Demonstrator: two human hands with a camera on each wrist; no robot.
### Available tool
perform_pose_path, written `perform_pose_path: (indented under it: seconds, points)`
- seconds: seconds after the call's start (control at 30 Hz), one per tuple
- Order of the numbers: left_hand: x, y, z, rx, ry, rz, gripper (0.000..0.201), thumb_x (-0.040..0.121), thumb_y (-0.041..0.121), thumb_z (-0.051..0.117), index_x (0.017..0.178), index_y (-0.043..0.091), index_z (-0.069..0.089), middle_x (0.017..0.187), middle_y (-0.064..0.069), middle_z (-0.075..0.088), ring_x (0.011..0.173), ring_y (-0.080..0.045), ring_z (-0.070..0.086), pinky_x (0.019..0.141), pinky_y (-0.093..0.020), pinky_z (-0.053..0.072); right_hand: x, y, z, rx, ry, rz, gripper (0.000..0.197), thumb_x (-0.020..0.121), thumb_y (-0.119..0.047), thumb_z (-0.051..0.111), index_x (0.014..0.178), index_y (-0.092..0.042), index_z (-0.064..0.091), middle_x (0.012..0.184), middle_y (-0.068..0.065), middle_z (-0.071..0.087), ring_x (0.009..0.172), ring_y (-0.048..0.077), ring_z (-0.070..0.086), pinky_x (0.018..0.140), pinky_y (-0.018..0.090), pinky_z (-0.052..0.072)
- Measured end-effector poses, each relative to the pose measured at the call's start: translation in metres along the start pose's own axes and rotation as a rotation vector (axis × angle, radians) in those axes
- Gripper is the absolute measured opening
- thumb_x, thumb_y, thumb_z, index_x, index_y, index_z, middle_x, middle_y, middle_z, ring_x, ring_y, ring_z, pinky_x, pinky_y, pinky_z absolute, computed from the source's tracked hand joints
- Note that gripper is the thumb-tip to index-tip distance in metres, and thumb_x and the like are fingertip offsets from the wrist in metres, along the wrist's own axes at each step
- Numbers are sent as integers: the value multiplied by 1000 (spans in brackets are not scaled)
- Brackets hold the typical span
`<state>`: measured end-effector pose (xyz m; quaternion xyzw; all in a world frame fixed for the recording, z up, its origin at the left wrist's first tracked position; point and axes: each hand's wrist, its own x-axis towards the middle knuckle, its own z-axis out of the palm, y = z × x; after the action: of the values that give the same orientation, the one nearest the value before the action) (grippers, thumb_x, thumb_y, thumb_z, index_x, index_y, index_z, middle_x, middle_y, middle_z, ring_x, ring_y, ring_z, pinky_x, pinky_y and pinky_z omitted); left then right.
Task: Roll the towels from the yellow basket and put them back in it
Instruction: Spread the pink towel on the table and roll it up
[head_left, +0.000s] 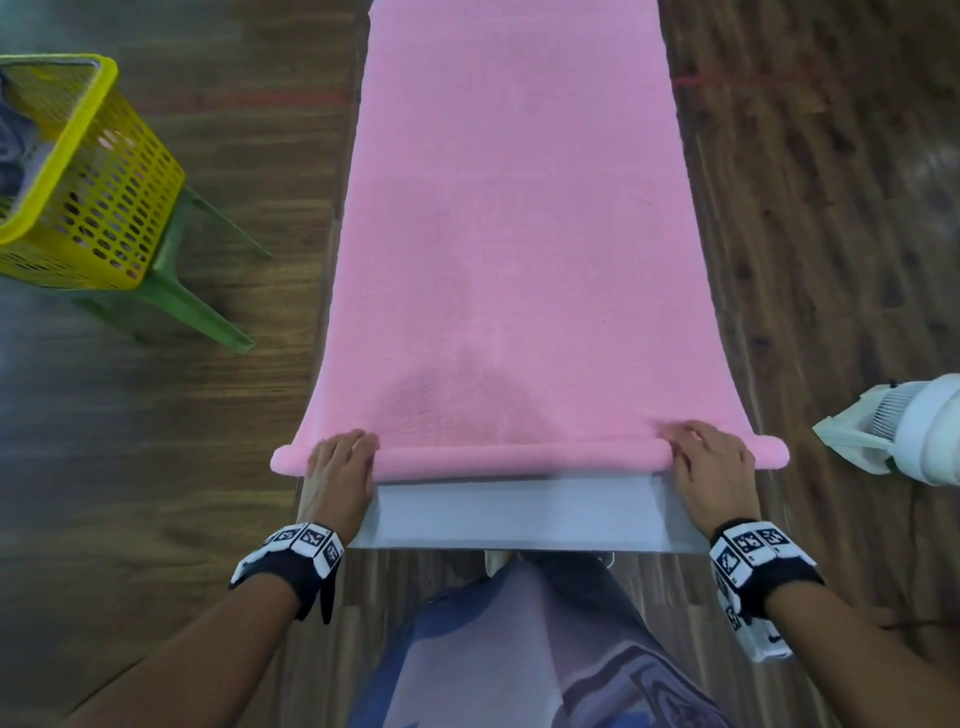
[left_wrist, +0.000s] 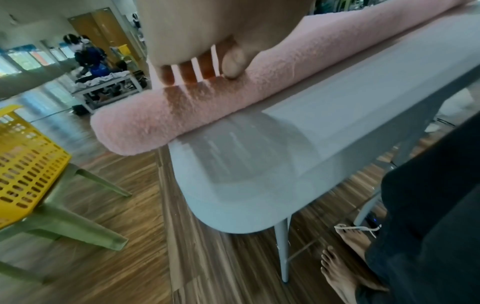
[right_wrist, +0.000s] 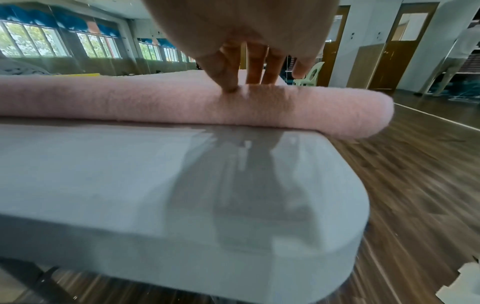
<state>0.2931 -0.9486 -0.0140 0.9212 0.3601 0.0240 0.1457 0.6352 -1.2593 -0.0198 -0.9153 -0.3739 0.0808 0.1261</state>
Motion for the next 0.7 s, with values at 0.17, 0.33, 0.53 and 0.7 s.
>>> perform_pose_path:
  seconds: [0.17,0.33,0.53,0.7]
  points:
    - [-18,5,5,-118,28,18,41,92,25,33,115,6,62,112,-8,61,102,-26,51,91,-44,43,-29,5,18,145,-42,-43,39,91,-30,61,127,-12,59,127,7,57,116,25,49,101,52,41]
    - [-27,-6,9,-65,-46,97,39,81,17,54,118,7,60,116,-7,60,107,-28,52,94,-39,41,-43,10,26,70,-17,-51,50,78,-13,72,127,-13,59,125,6,60,112,27,54,96,53,44]
    - [9,5,-3,43,-99,32,18,79,19,54,91,12,66,88,-3,66,82,-27,57,75,-42,45,-4,-6,7,-71,-28,2,31,70,-30,55,94,-18,71,93,1,71,84,30,61,85,44,43]
    - [31,5,-6,53,-97,-19,18,76,6,68,93,11,64,88,-5,62,80,-31,56,72,-43,43,30,-7,4,-151,-88,58,27,75,-31,50,91,-23,72,88,0,69,81,27,60,87,43,37]
